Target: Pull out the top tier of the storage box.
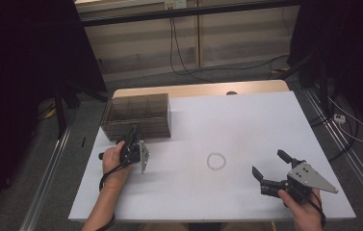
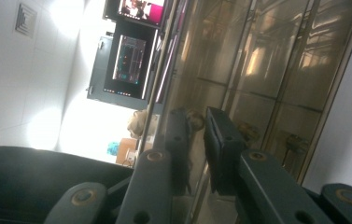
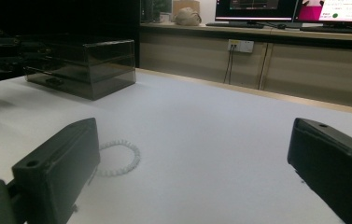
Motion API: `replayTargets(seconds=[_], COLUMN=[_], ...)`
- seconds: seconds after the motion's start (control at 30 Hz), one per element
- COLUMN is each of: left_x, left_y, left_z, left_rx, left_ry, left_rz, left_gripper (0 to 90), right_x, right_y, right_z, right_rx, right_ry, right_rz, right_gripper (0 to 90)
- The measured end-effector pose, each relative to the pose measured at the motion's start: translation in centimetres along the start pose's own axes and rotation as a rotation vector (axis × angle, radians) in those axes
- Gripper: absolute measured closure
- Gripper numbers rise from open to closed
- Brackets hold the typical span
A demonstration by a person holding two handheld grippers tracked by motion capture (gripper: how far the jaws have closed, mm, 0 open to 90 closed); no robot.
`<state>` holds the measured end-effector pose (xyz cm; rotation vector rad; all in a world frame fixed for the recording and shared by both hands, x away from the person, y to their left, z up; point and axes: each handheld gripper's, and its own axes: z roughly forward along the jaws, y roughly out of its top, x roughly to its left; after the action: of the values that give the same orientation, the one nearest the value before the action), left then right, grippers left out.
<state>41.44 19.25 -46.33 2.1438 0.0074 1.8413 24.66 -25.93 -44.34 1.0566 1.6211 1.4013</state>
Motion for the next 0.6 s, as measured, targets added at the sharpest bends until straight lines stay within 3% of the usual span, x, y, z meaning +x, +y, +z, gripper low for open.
replayTargets(seconds=[0.13,0.2,0.4,0.6], left_x=[-0.05,-0.06,-0.34,-0.50], left_y=[-0.01,0.07,0.02,0.04], left_z=[0.39,0.41,0.77,0.72], left_rx=[0.003,0.018,0.006,0.016], left_ry=[0.008,0.012,0.034,0.042], left_rz=[-0.006,0.017,0.002,0.030], left_gripper=[80.4,80.6,81.3,81.3], right_x=[0.08,0.07,-0.04,0.00], right_y=[0.02,0.02,-0.03,-0.05], right_z=[0.02,0.03,0.01,0.03], right_rx=[0.000,0.000,0.001,0.003], right_ry=[0.001,0.002,0.000,0.000], right_rz=[0.001,0.001,0.000,0.001], right_gripper=[2.0,2.0,1.9,1.9])
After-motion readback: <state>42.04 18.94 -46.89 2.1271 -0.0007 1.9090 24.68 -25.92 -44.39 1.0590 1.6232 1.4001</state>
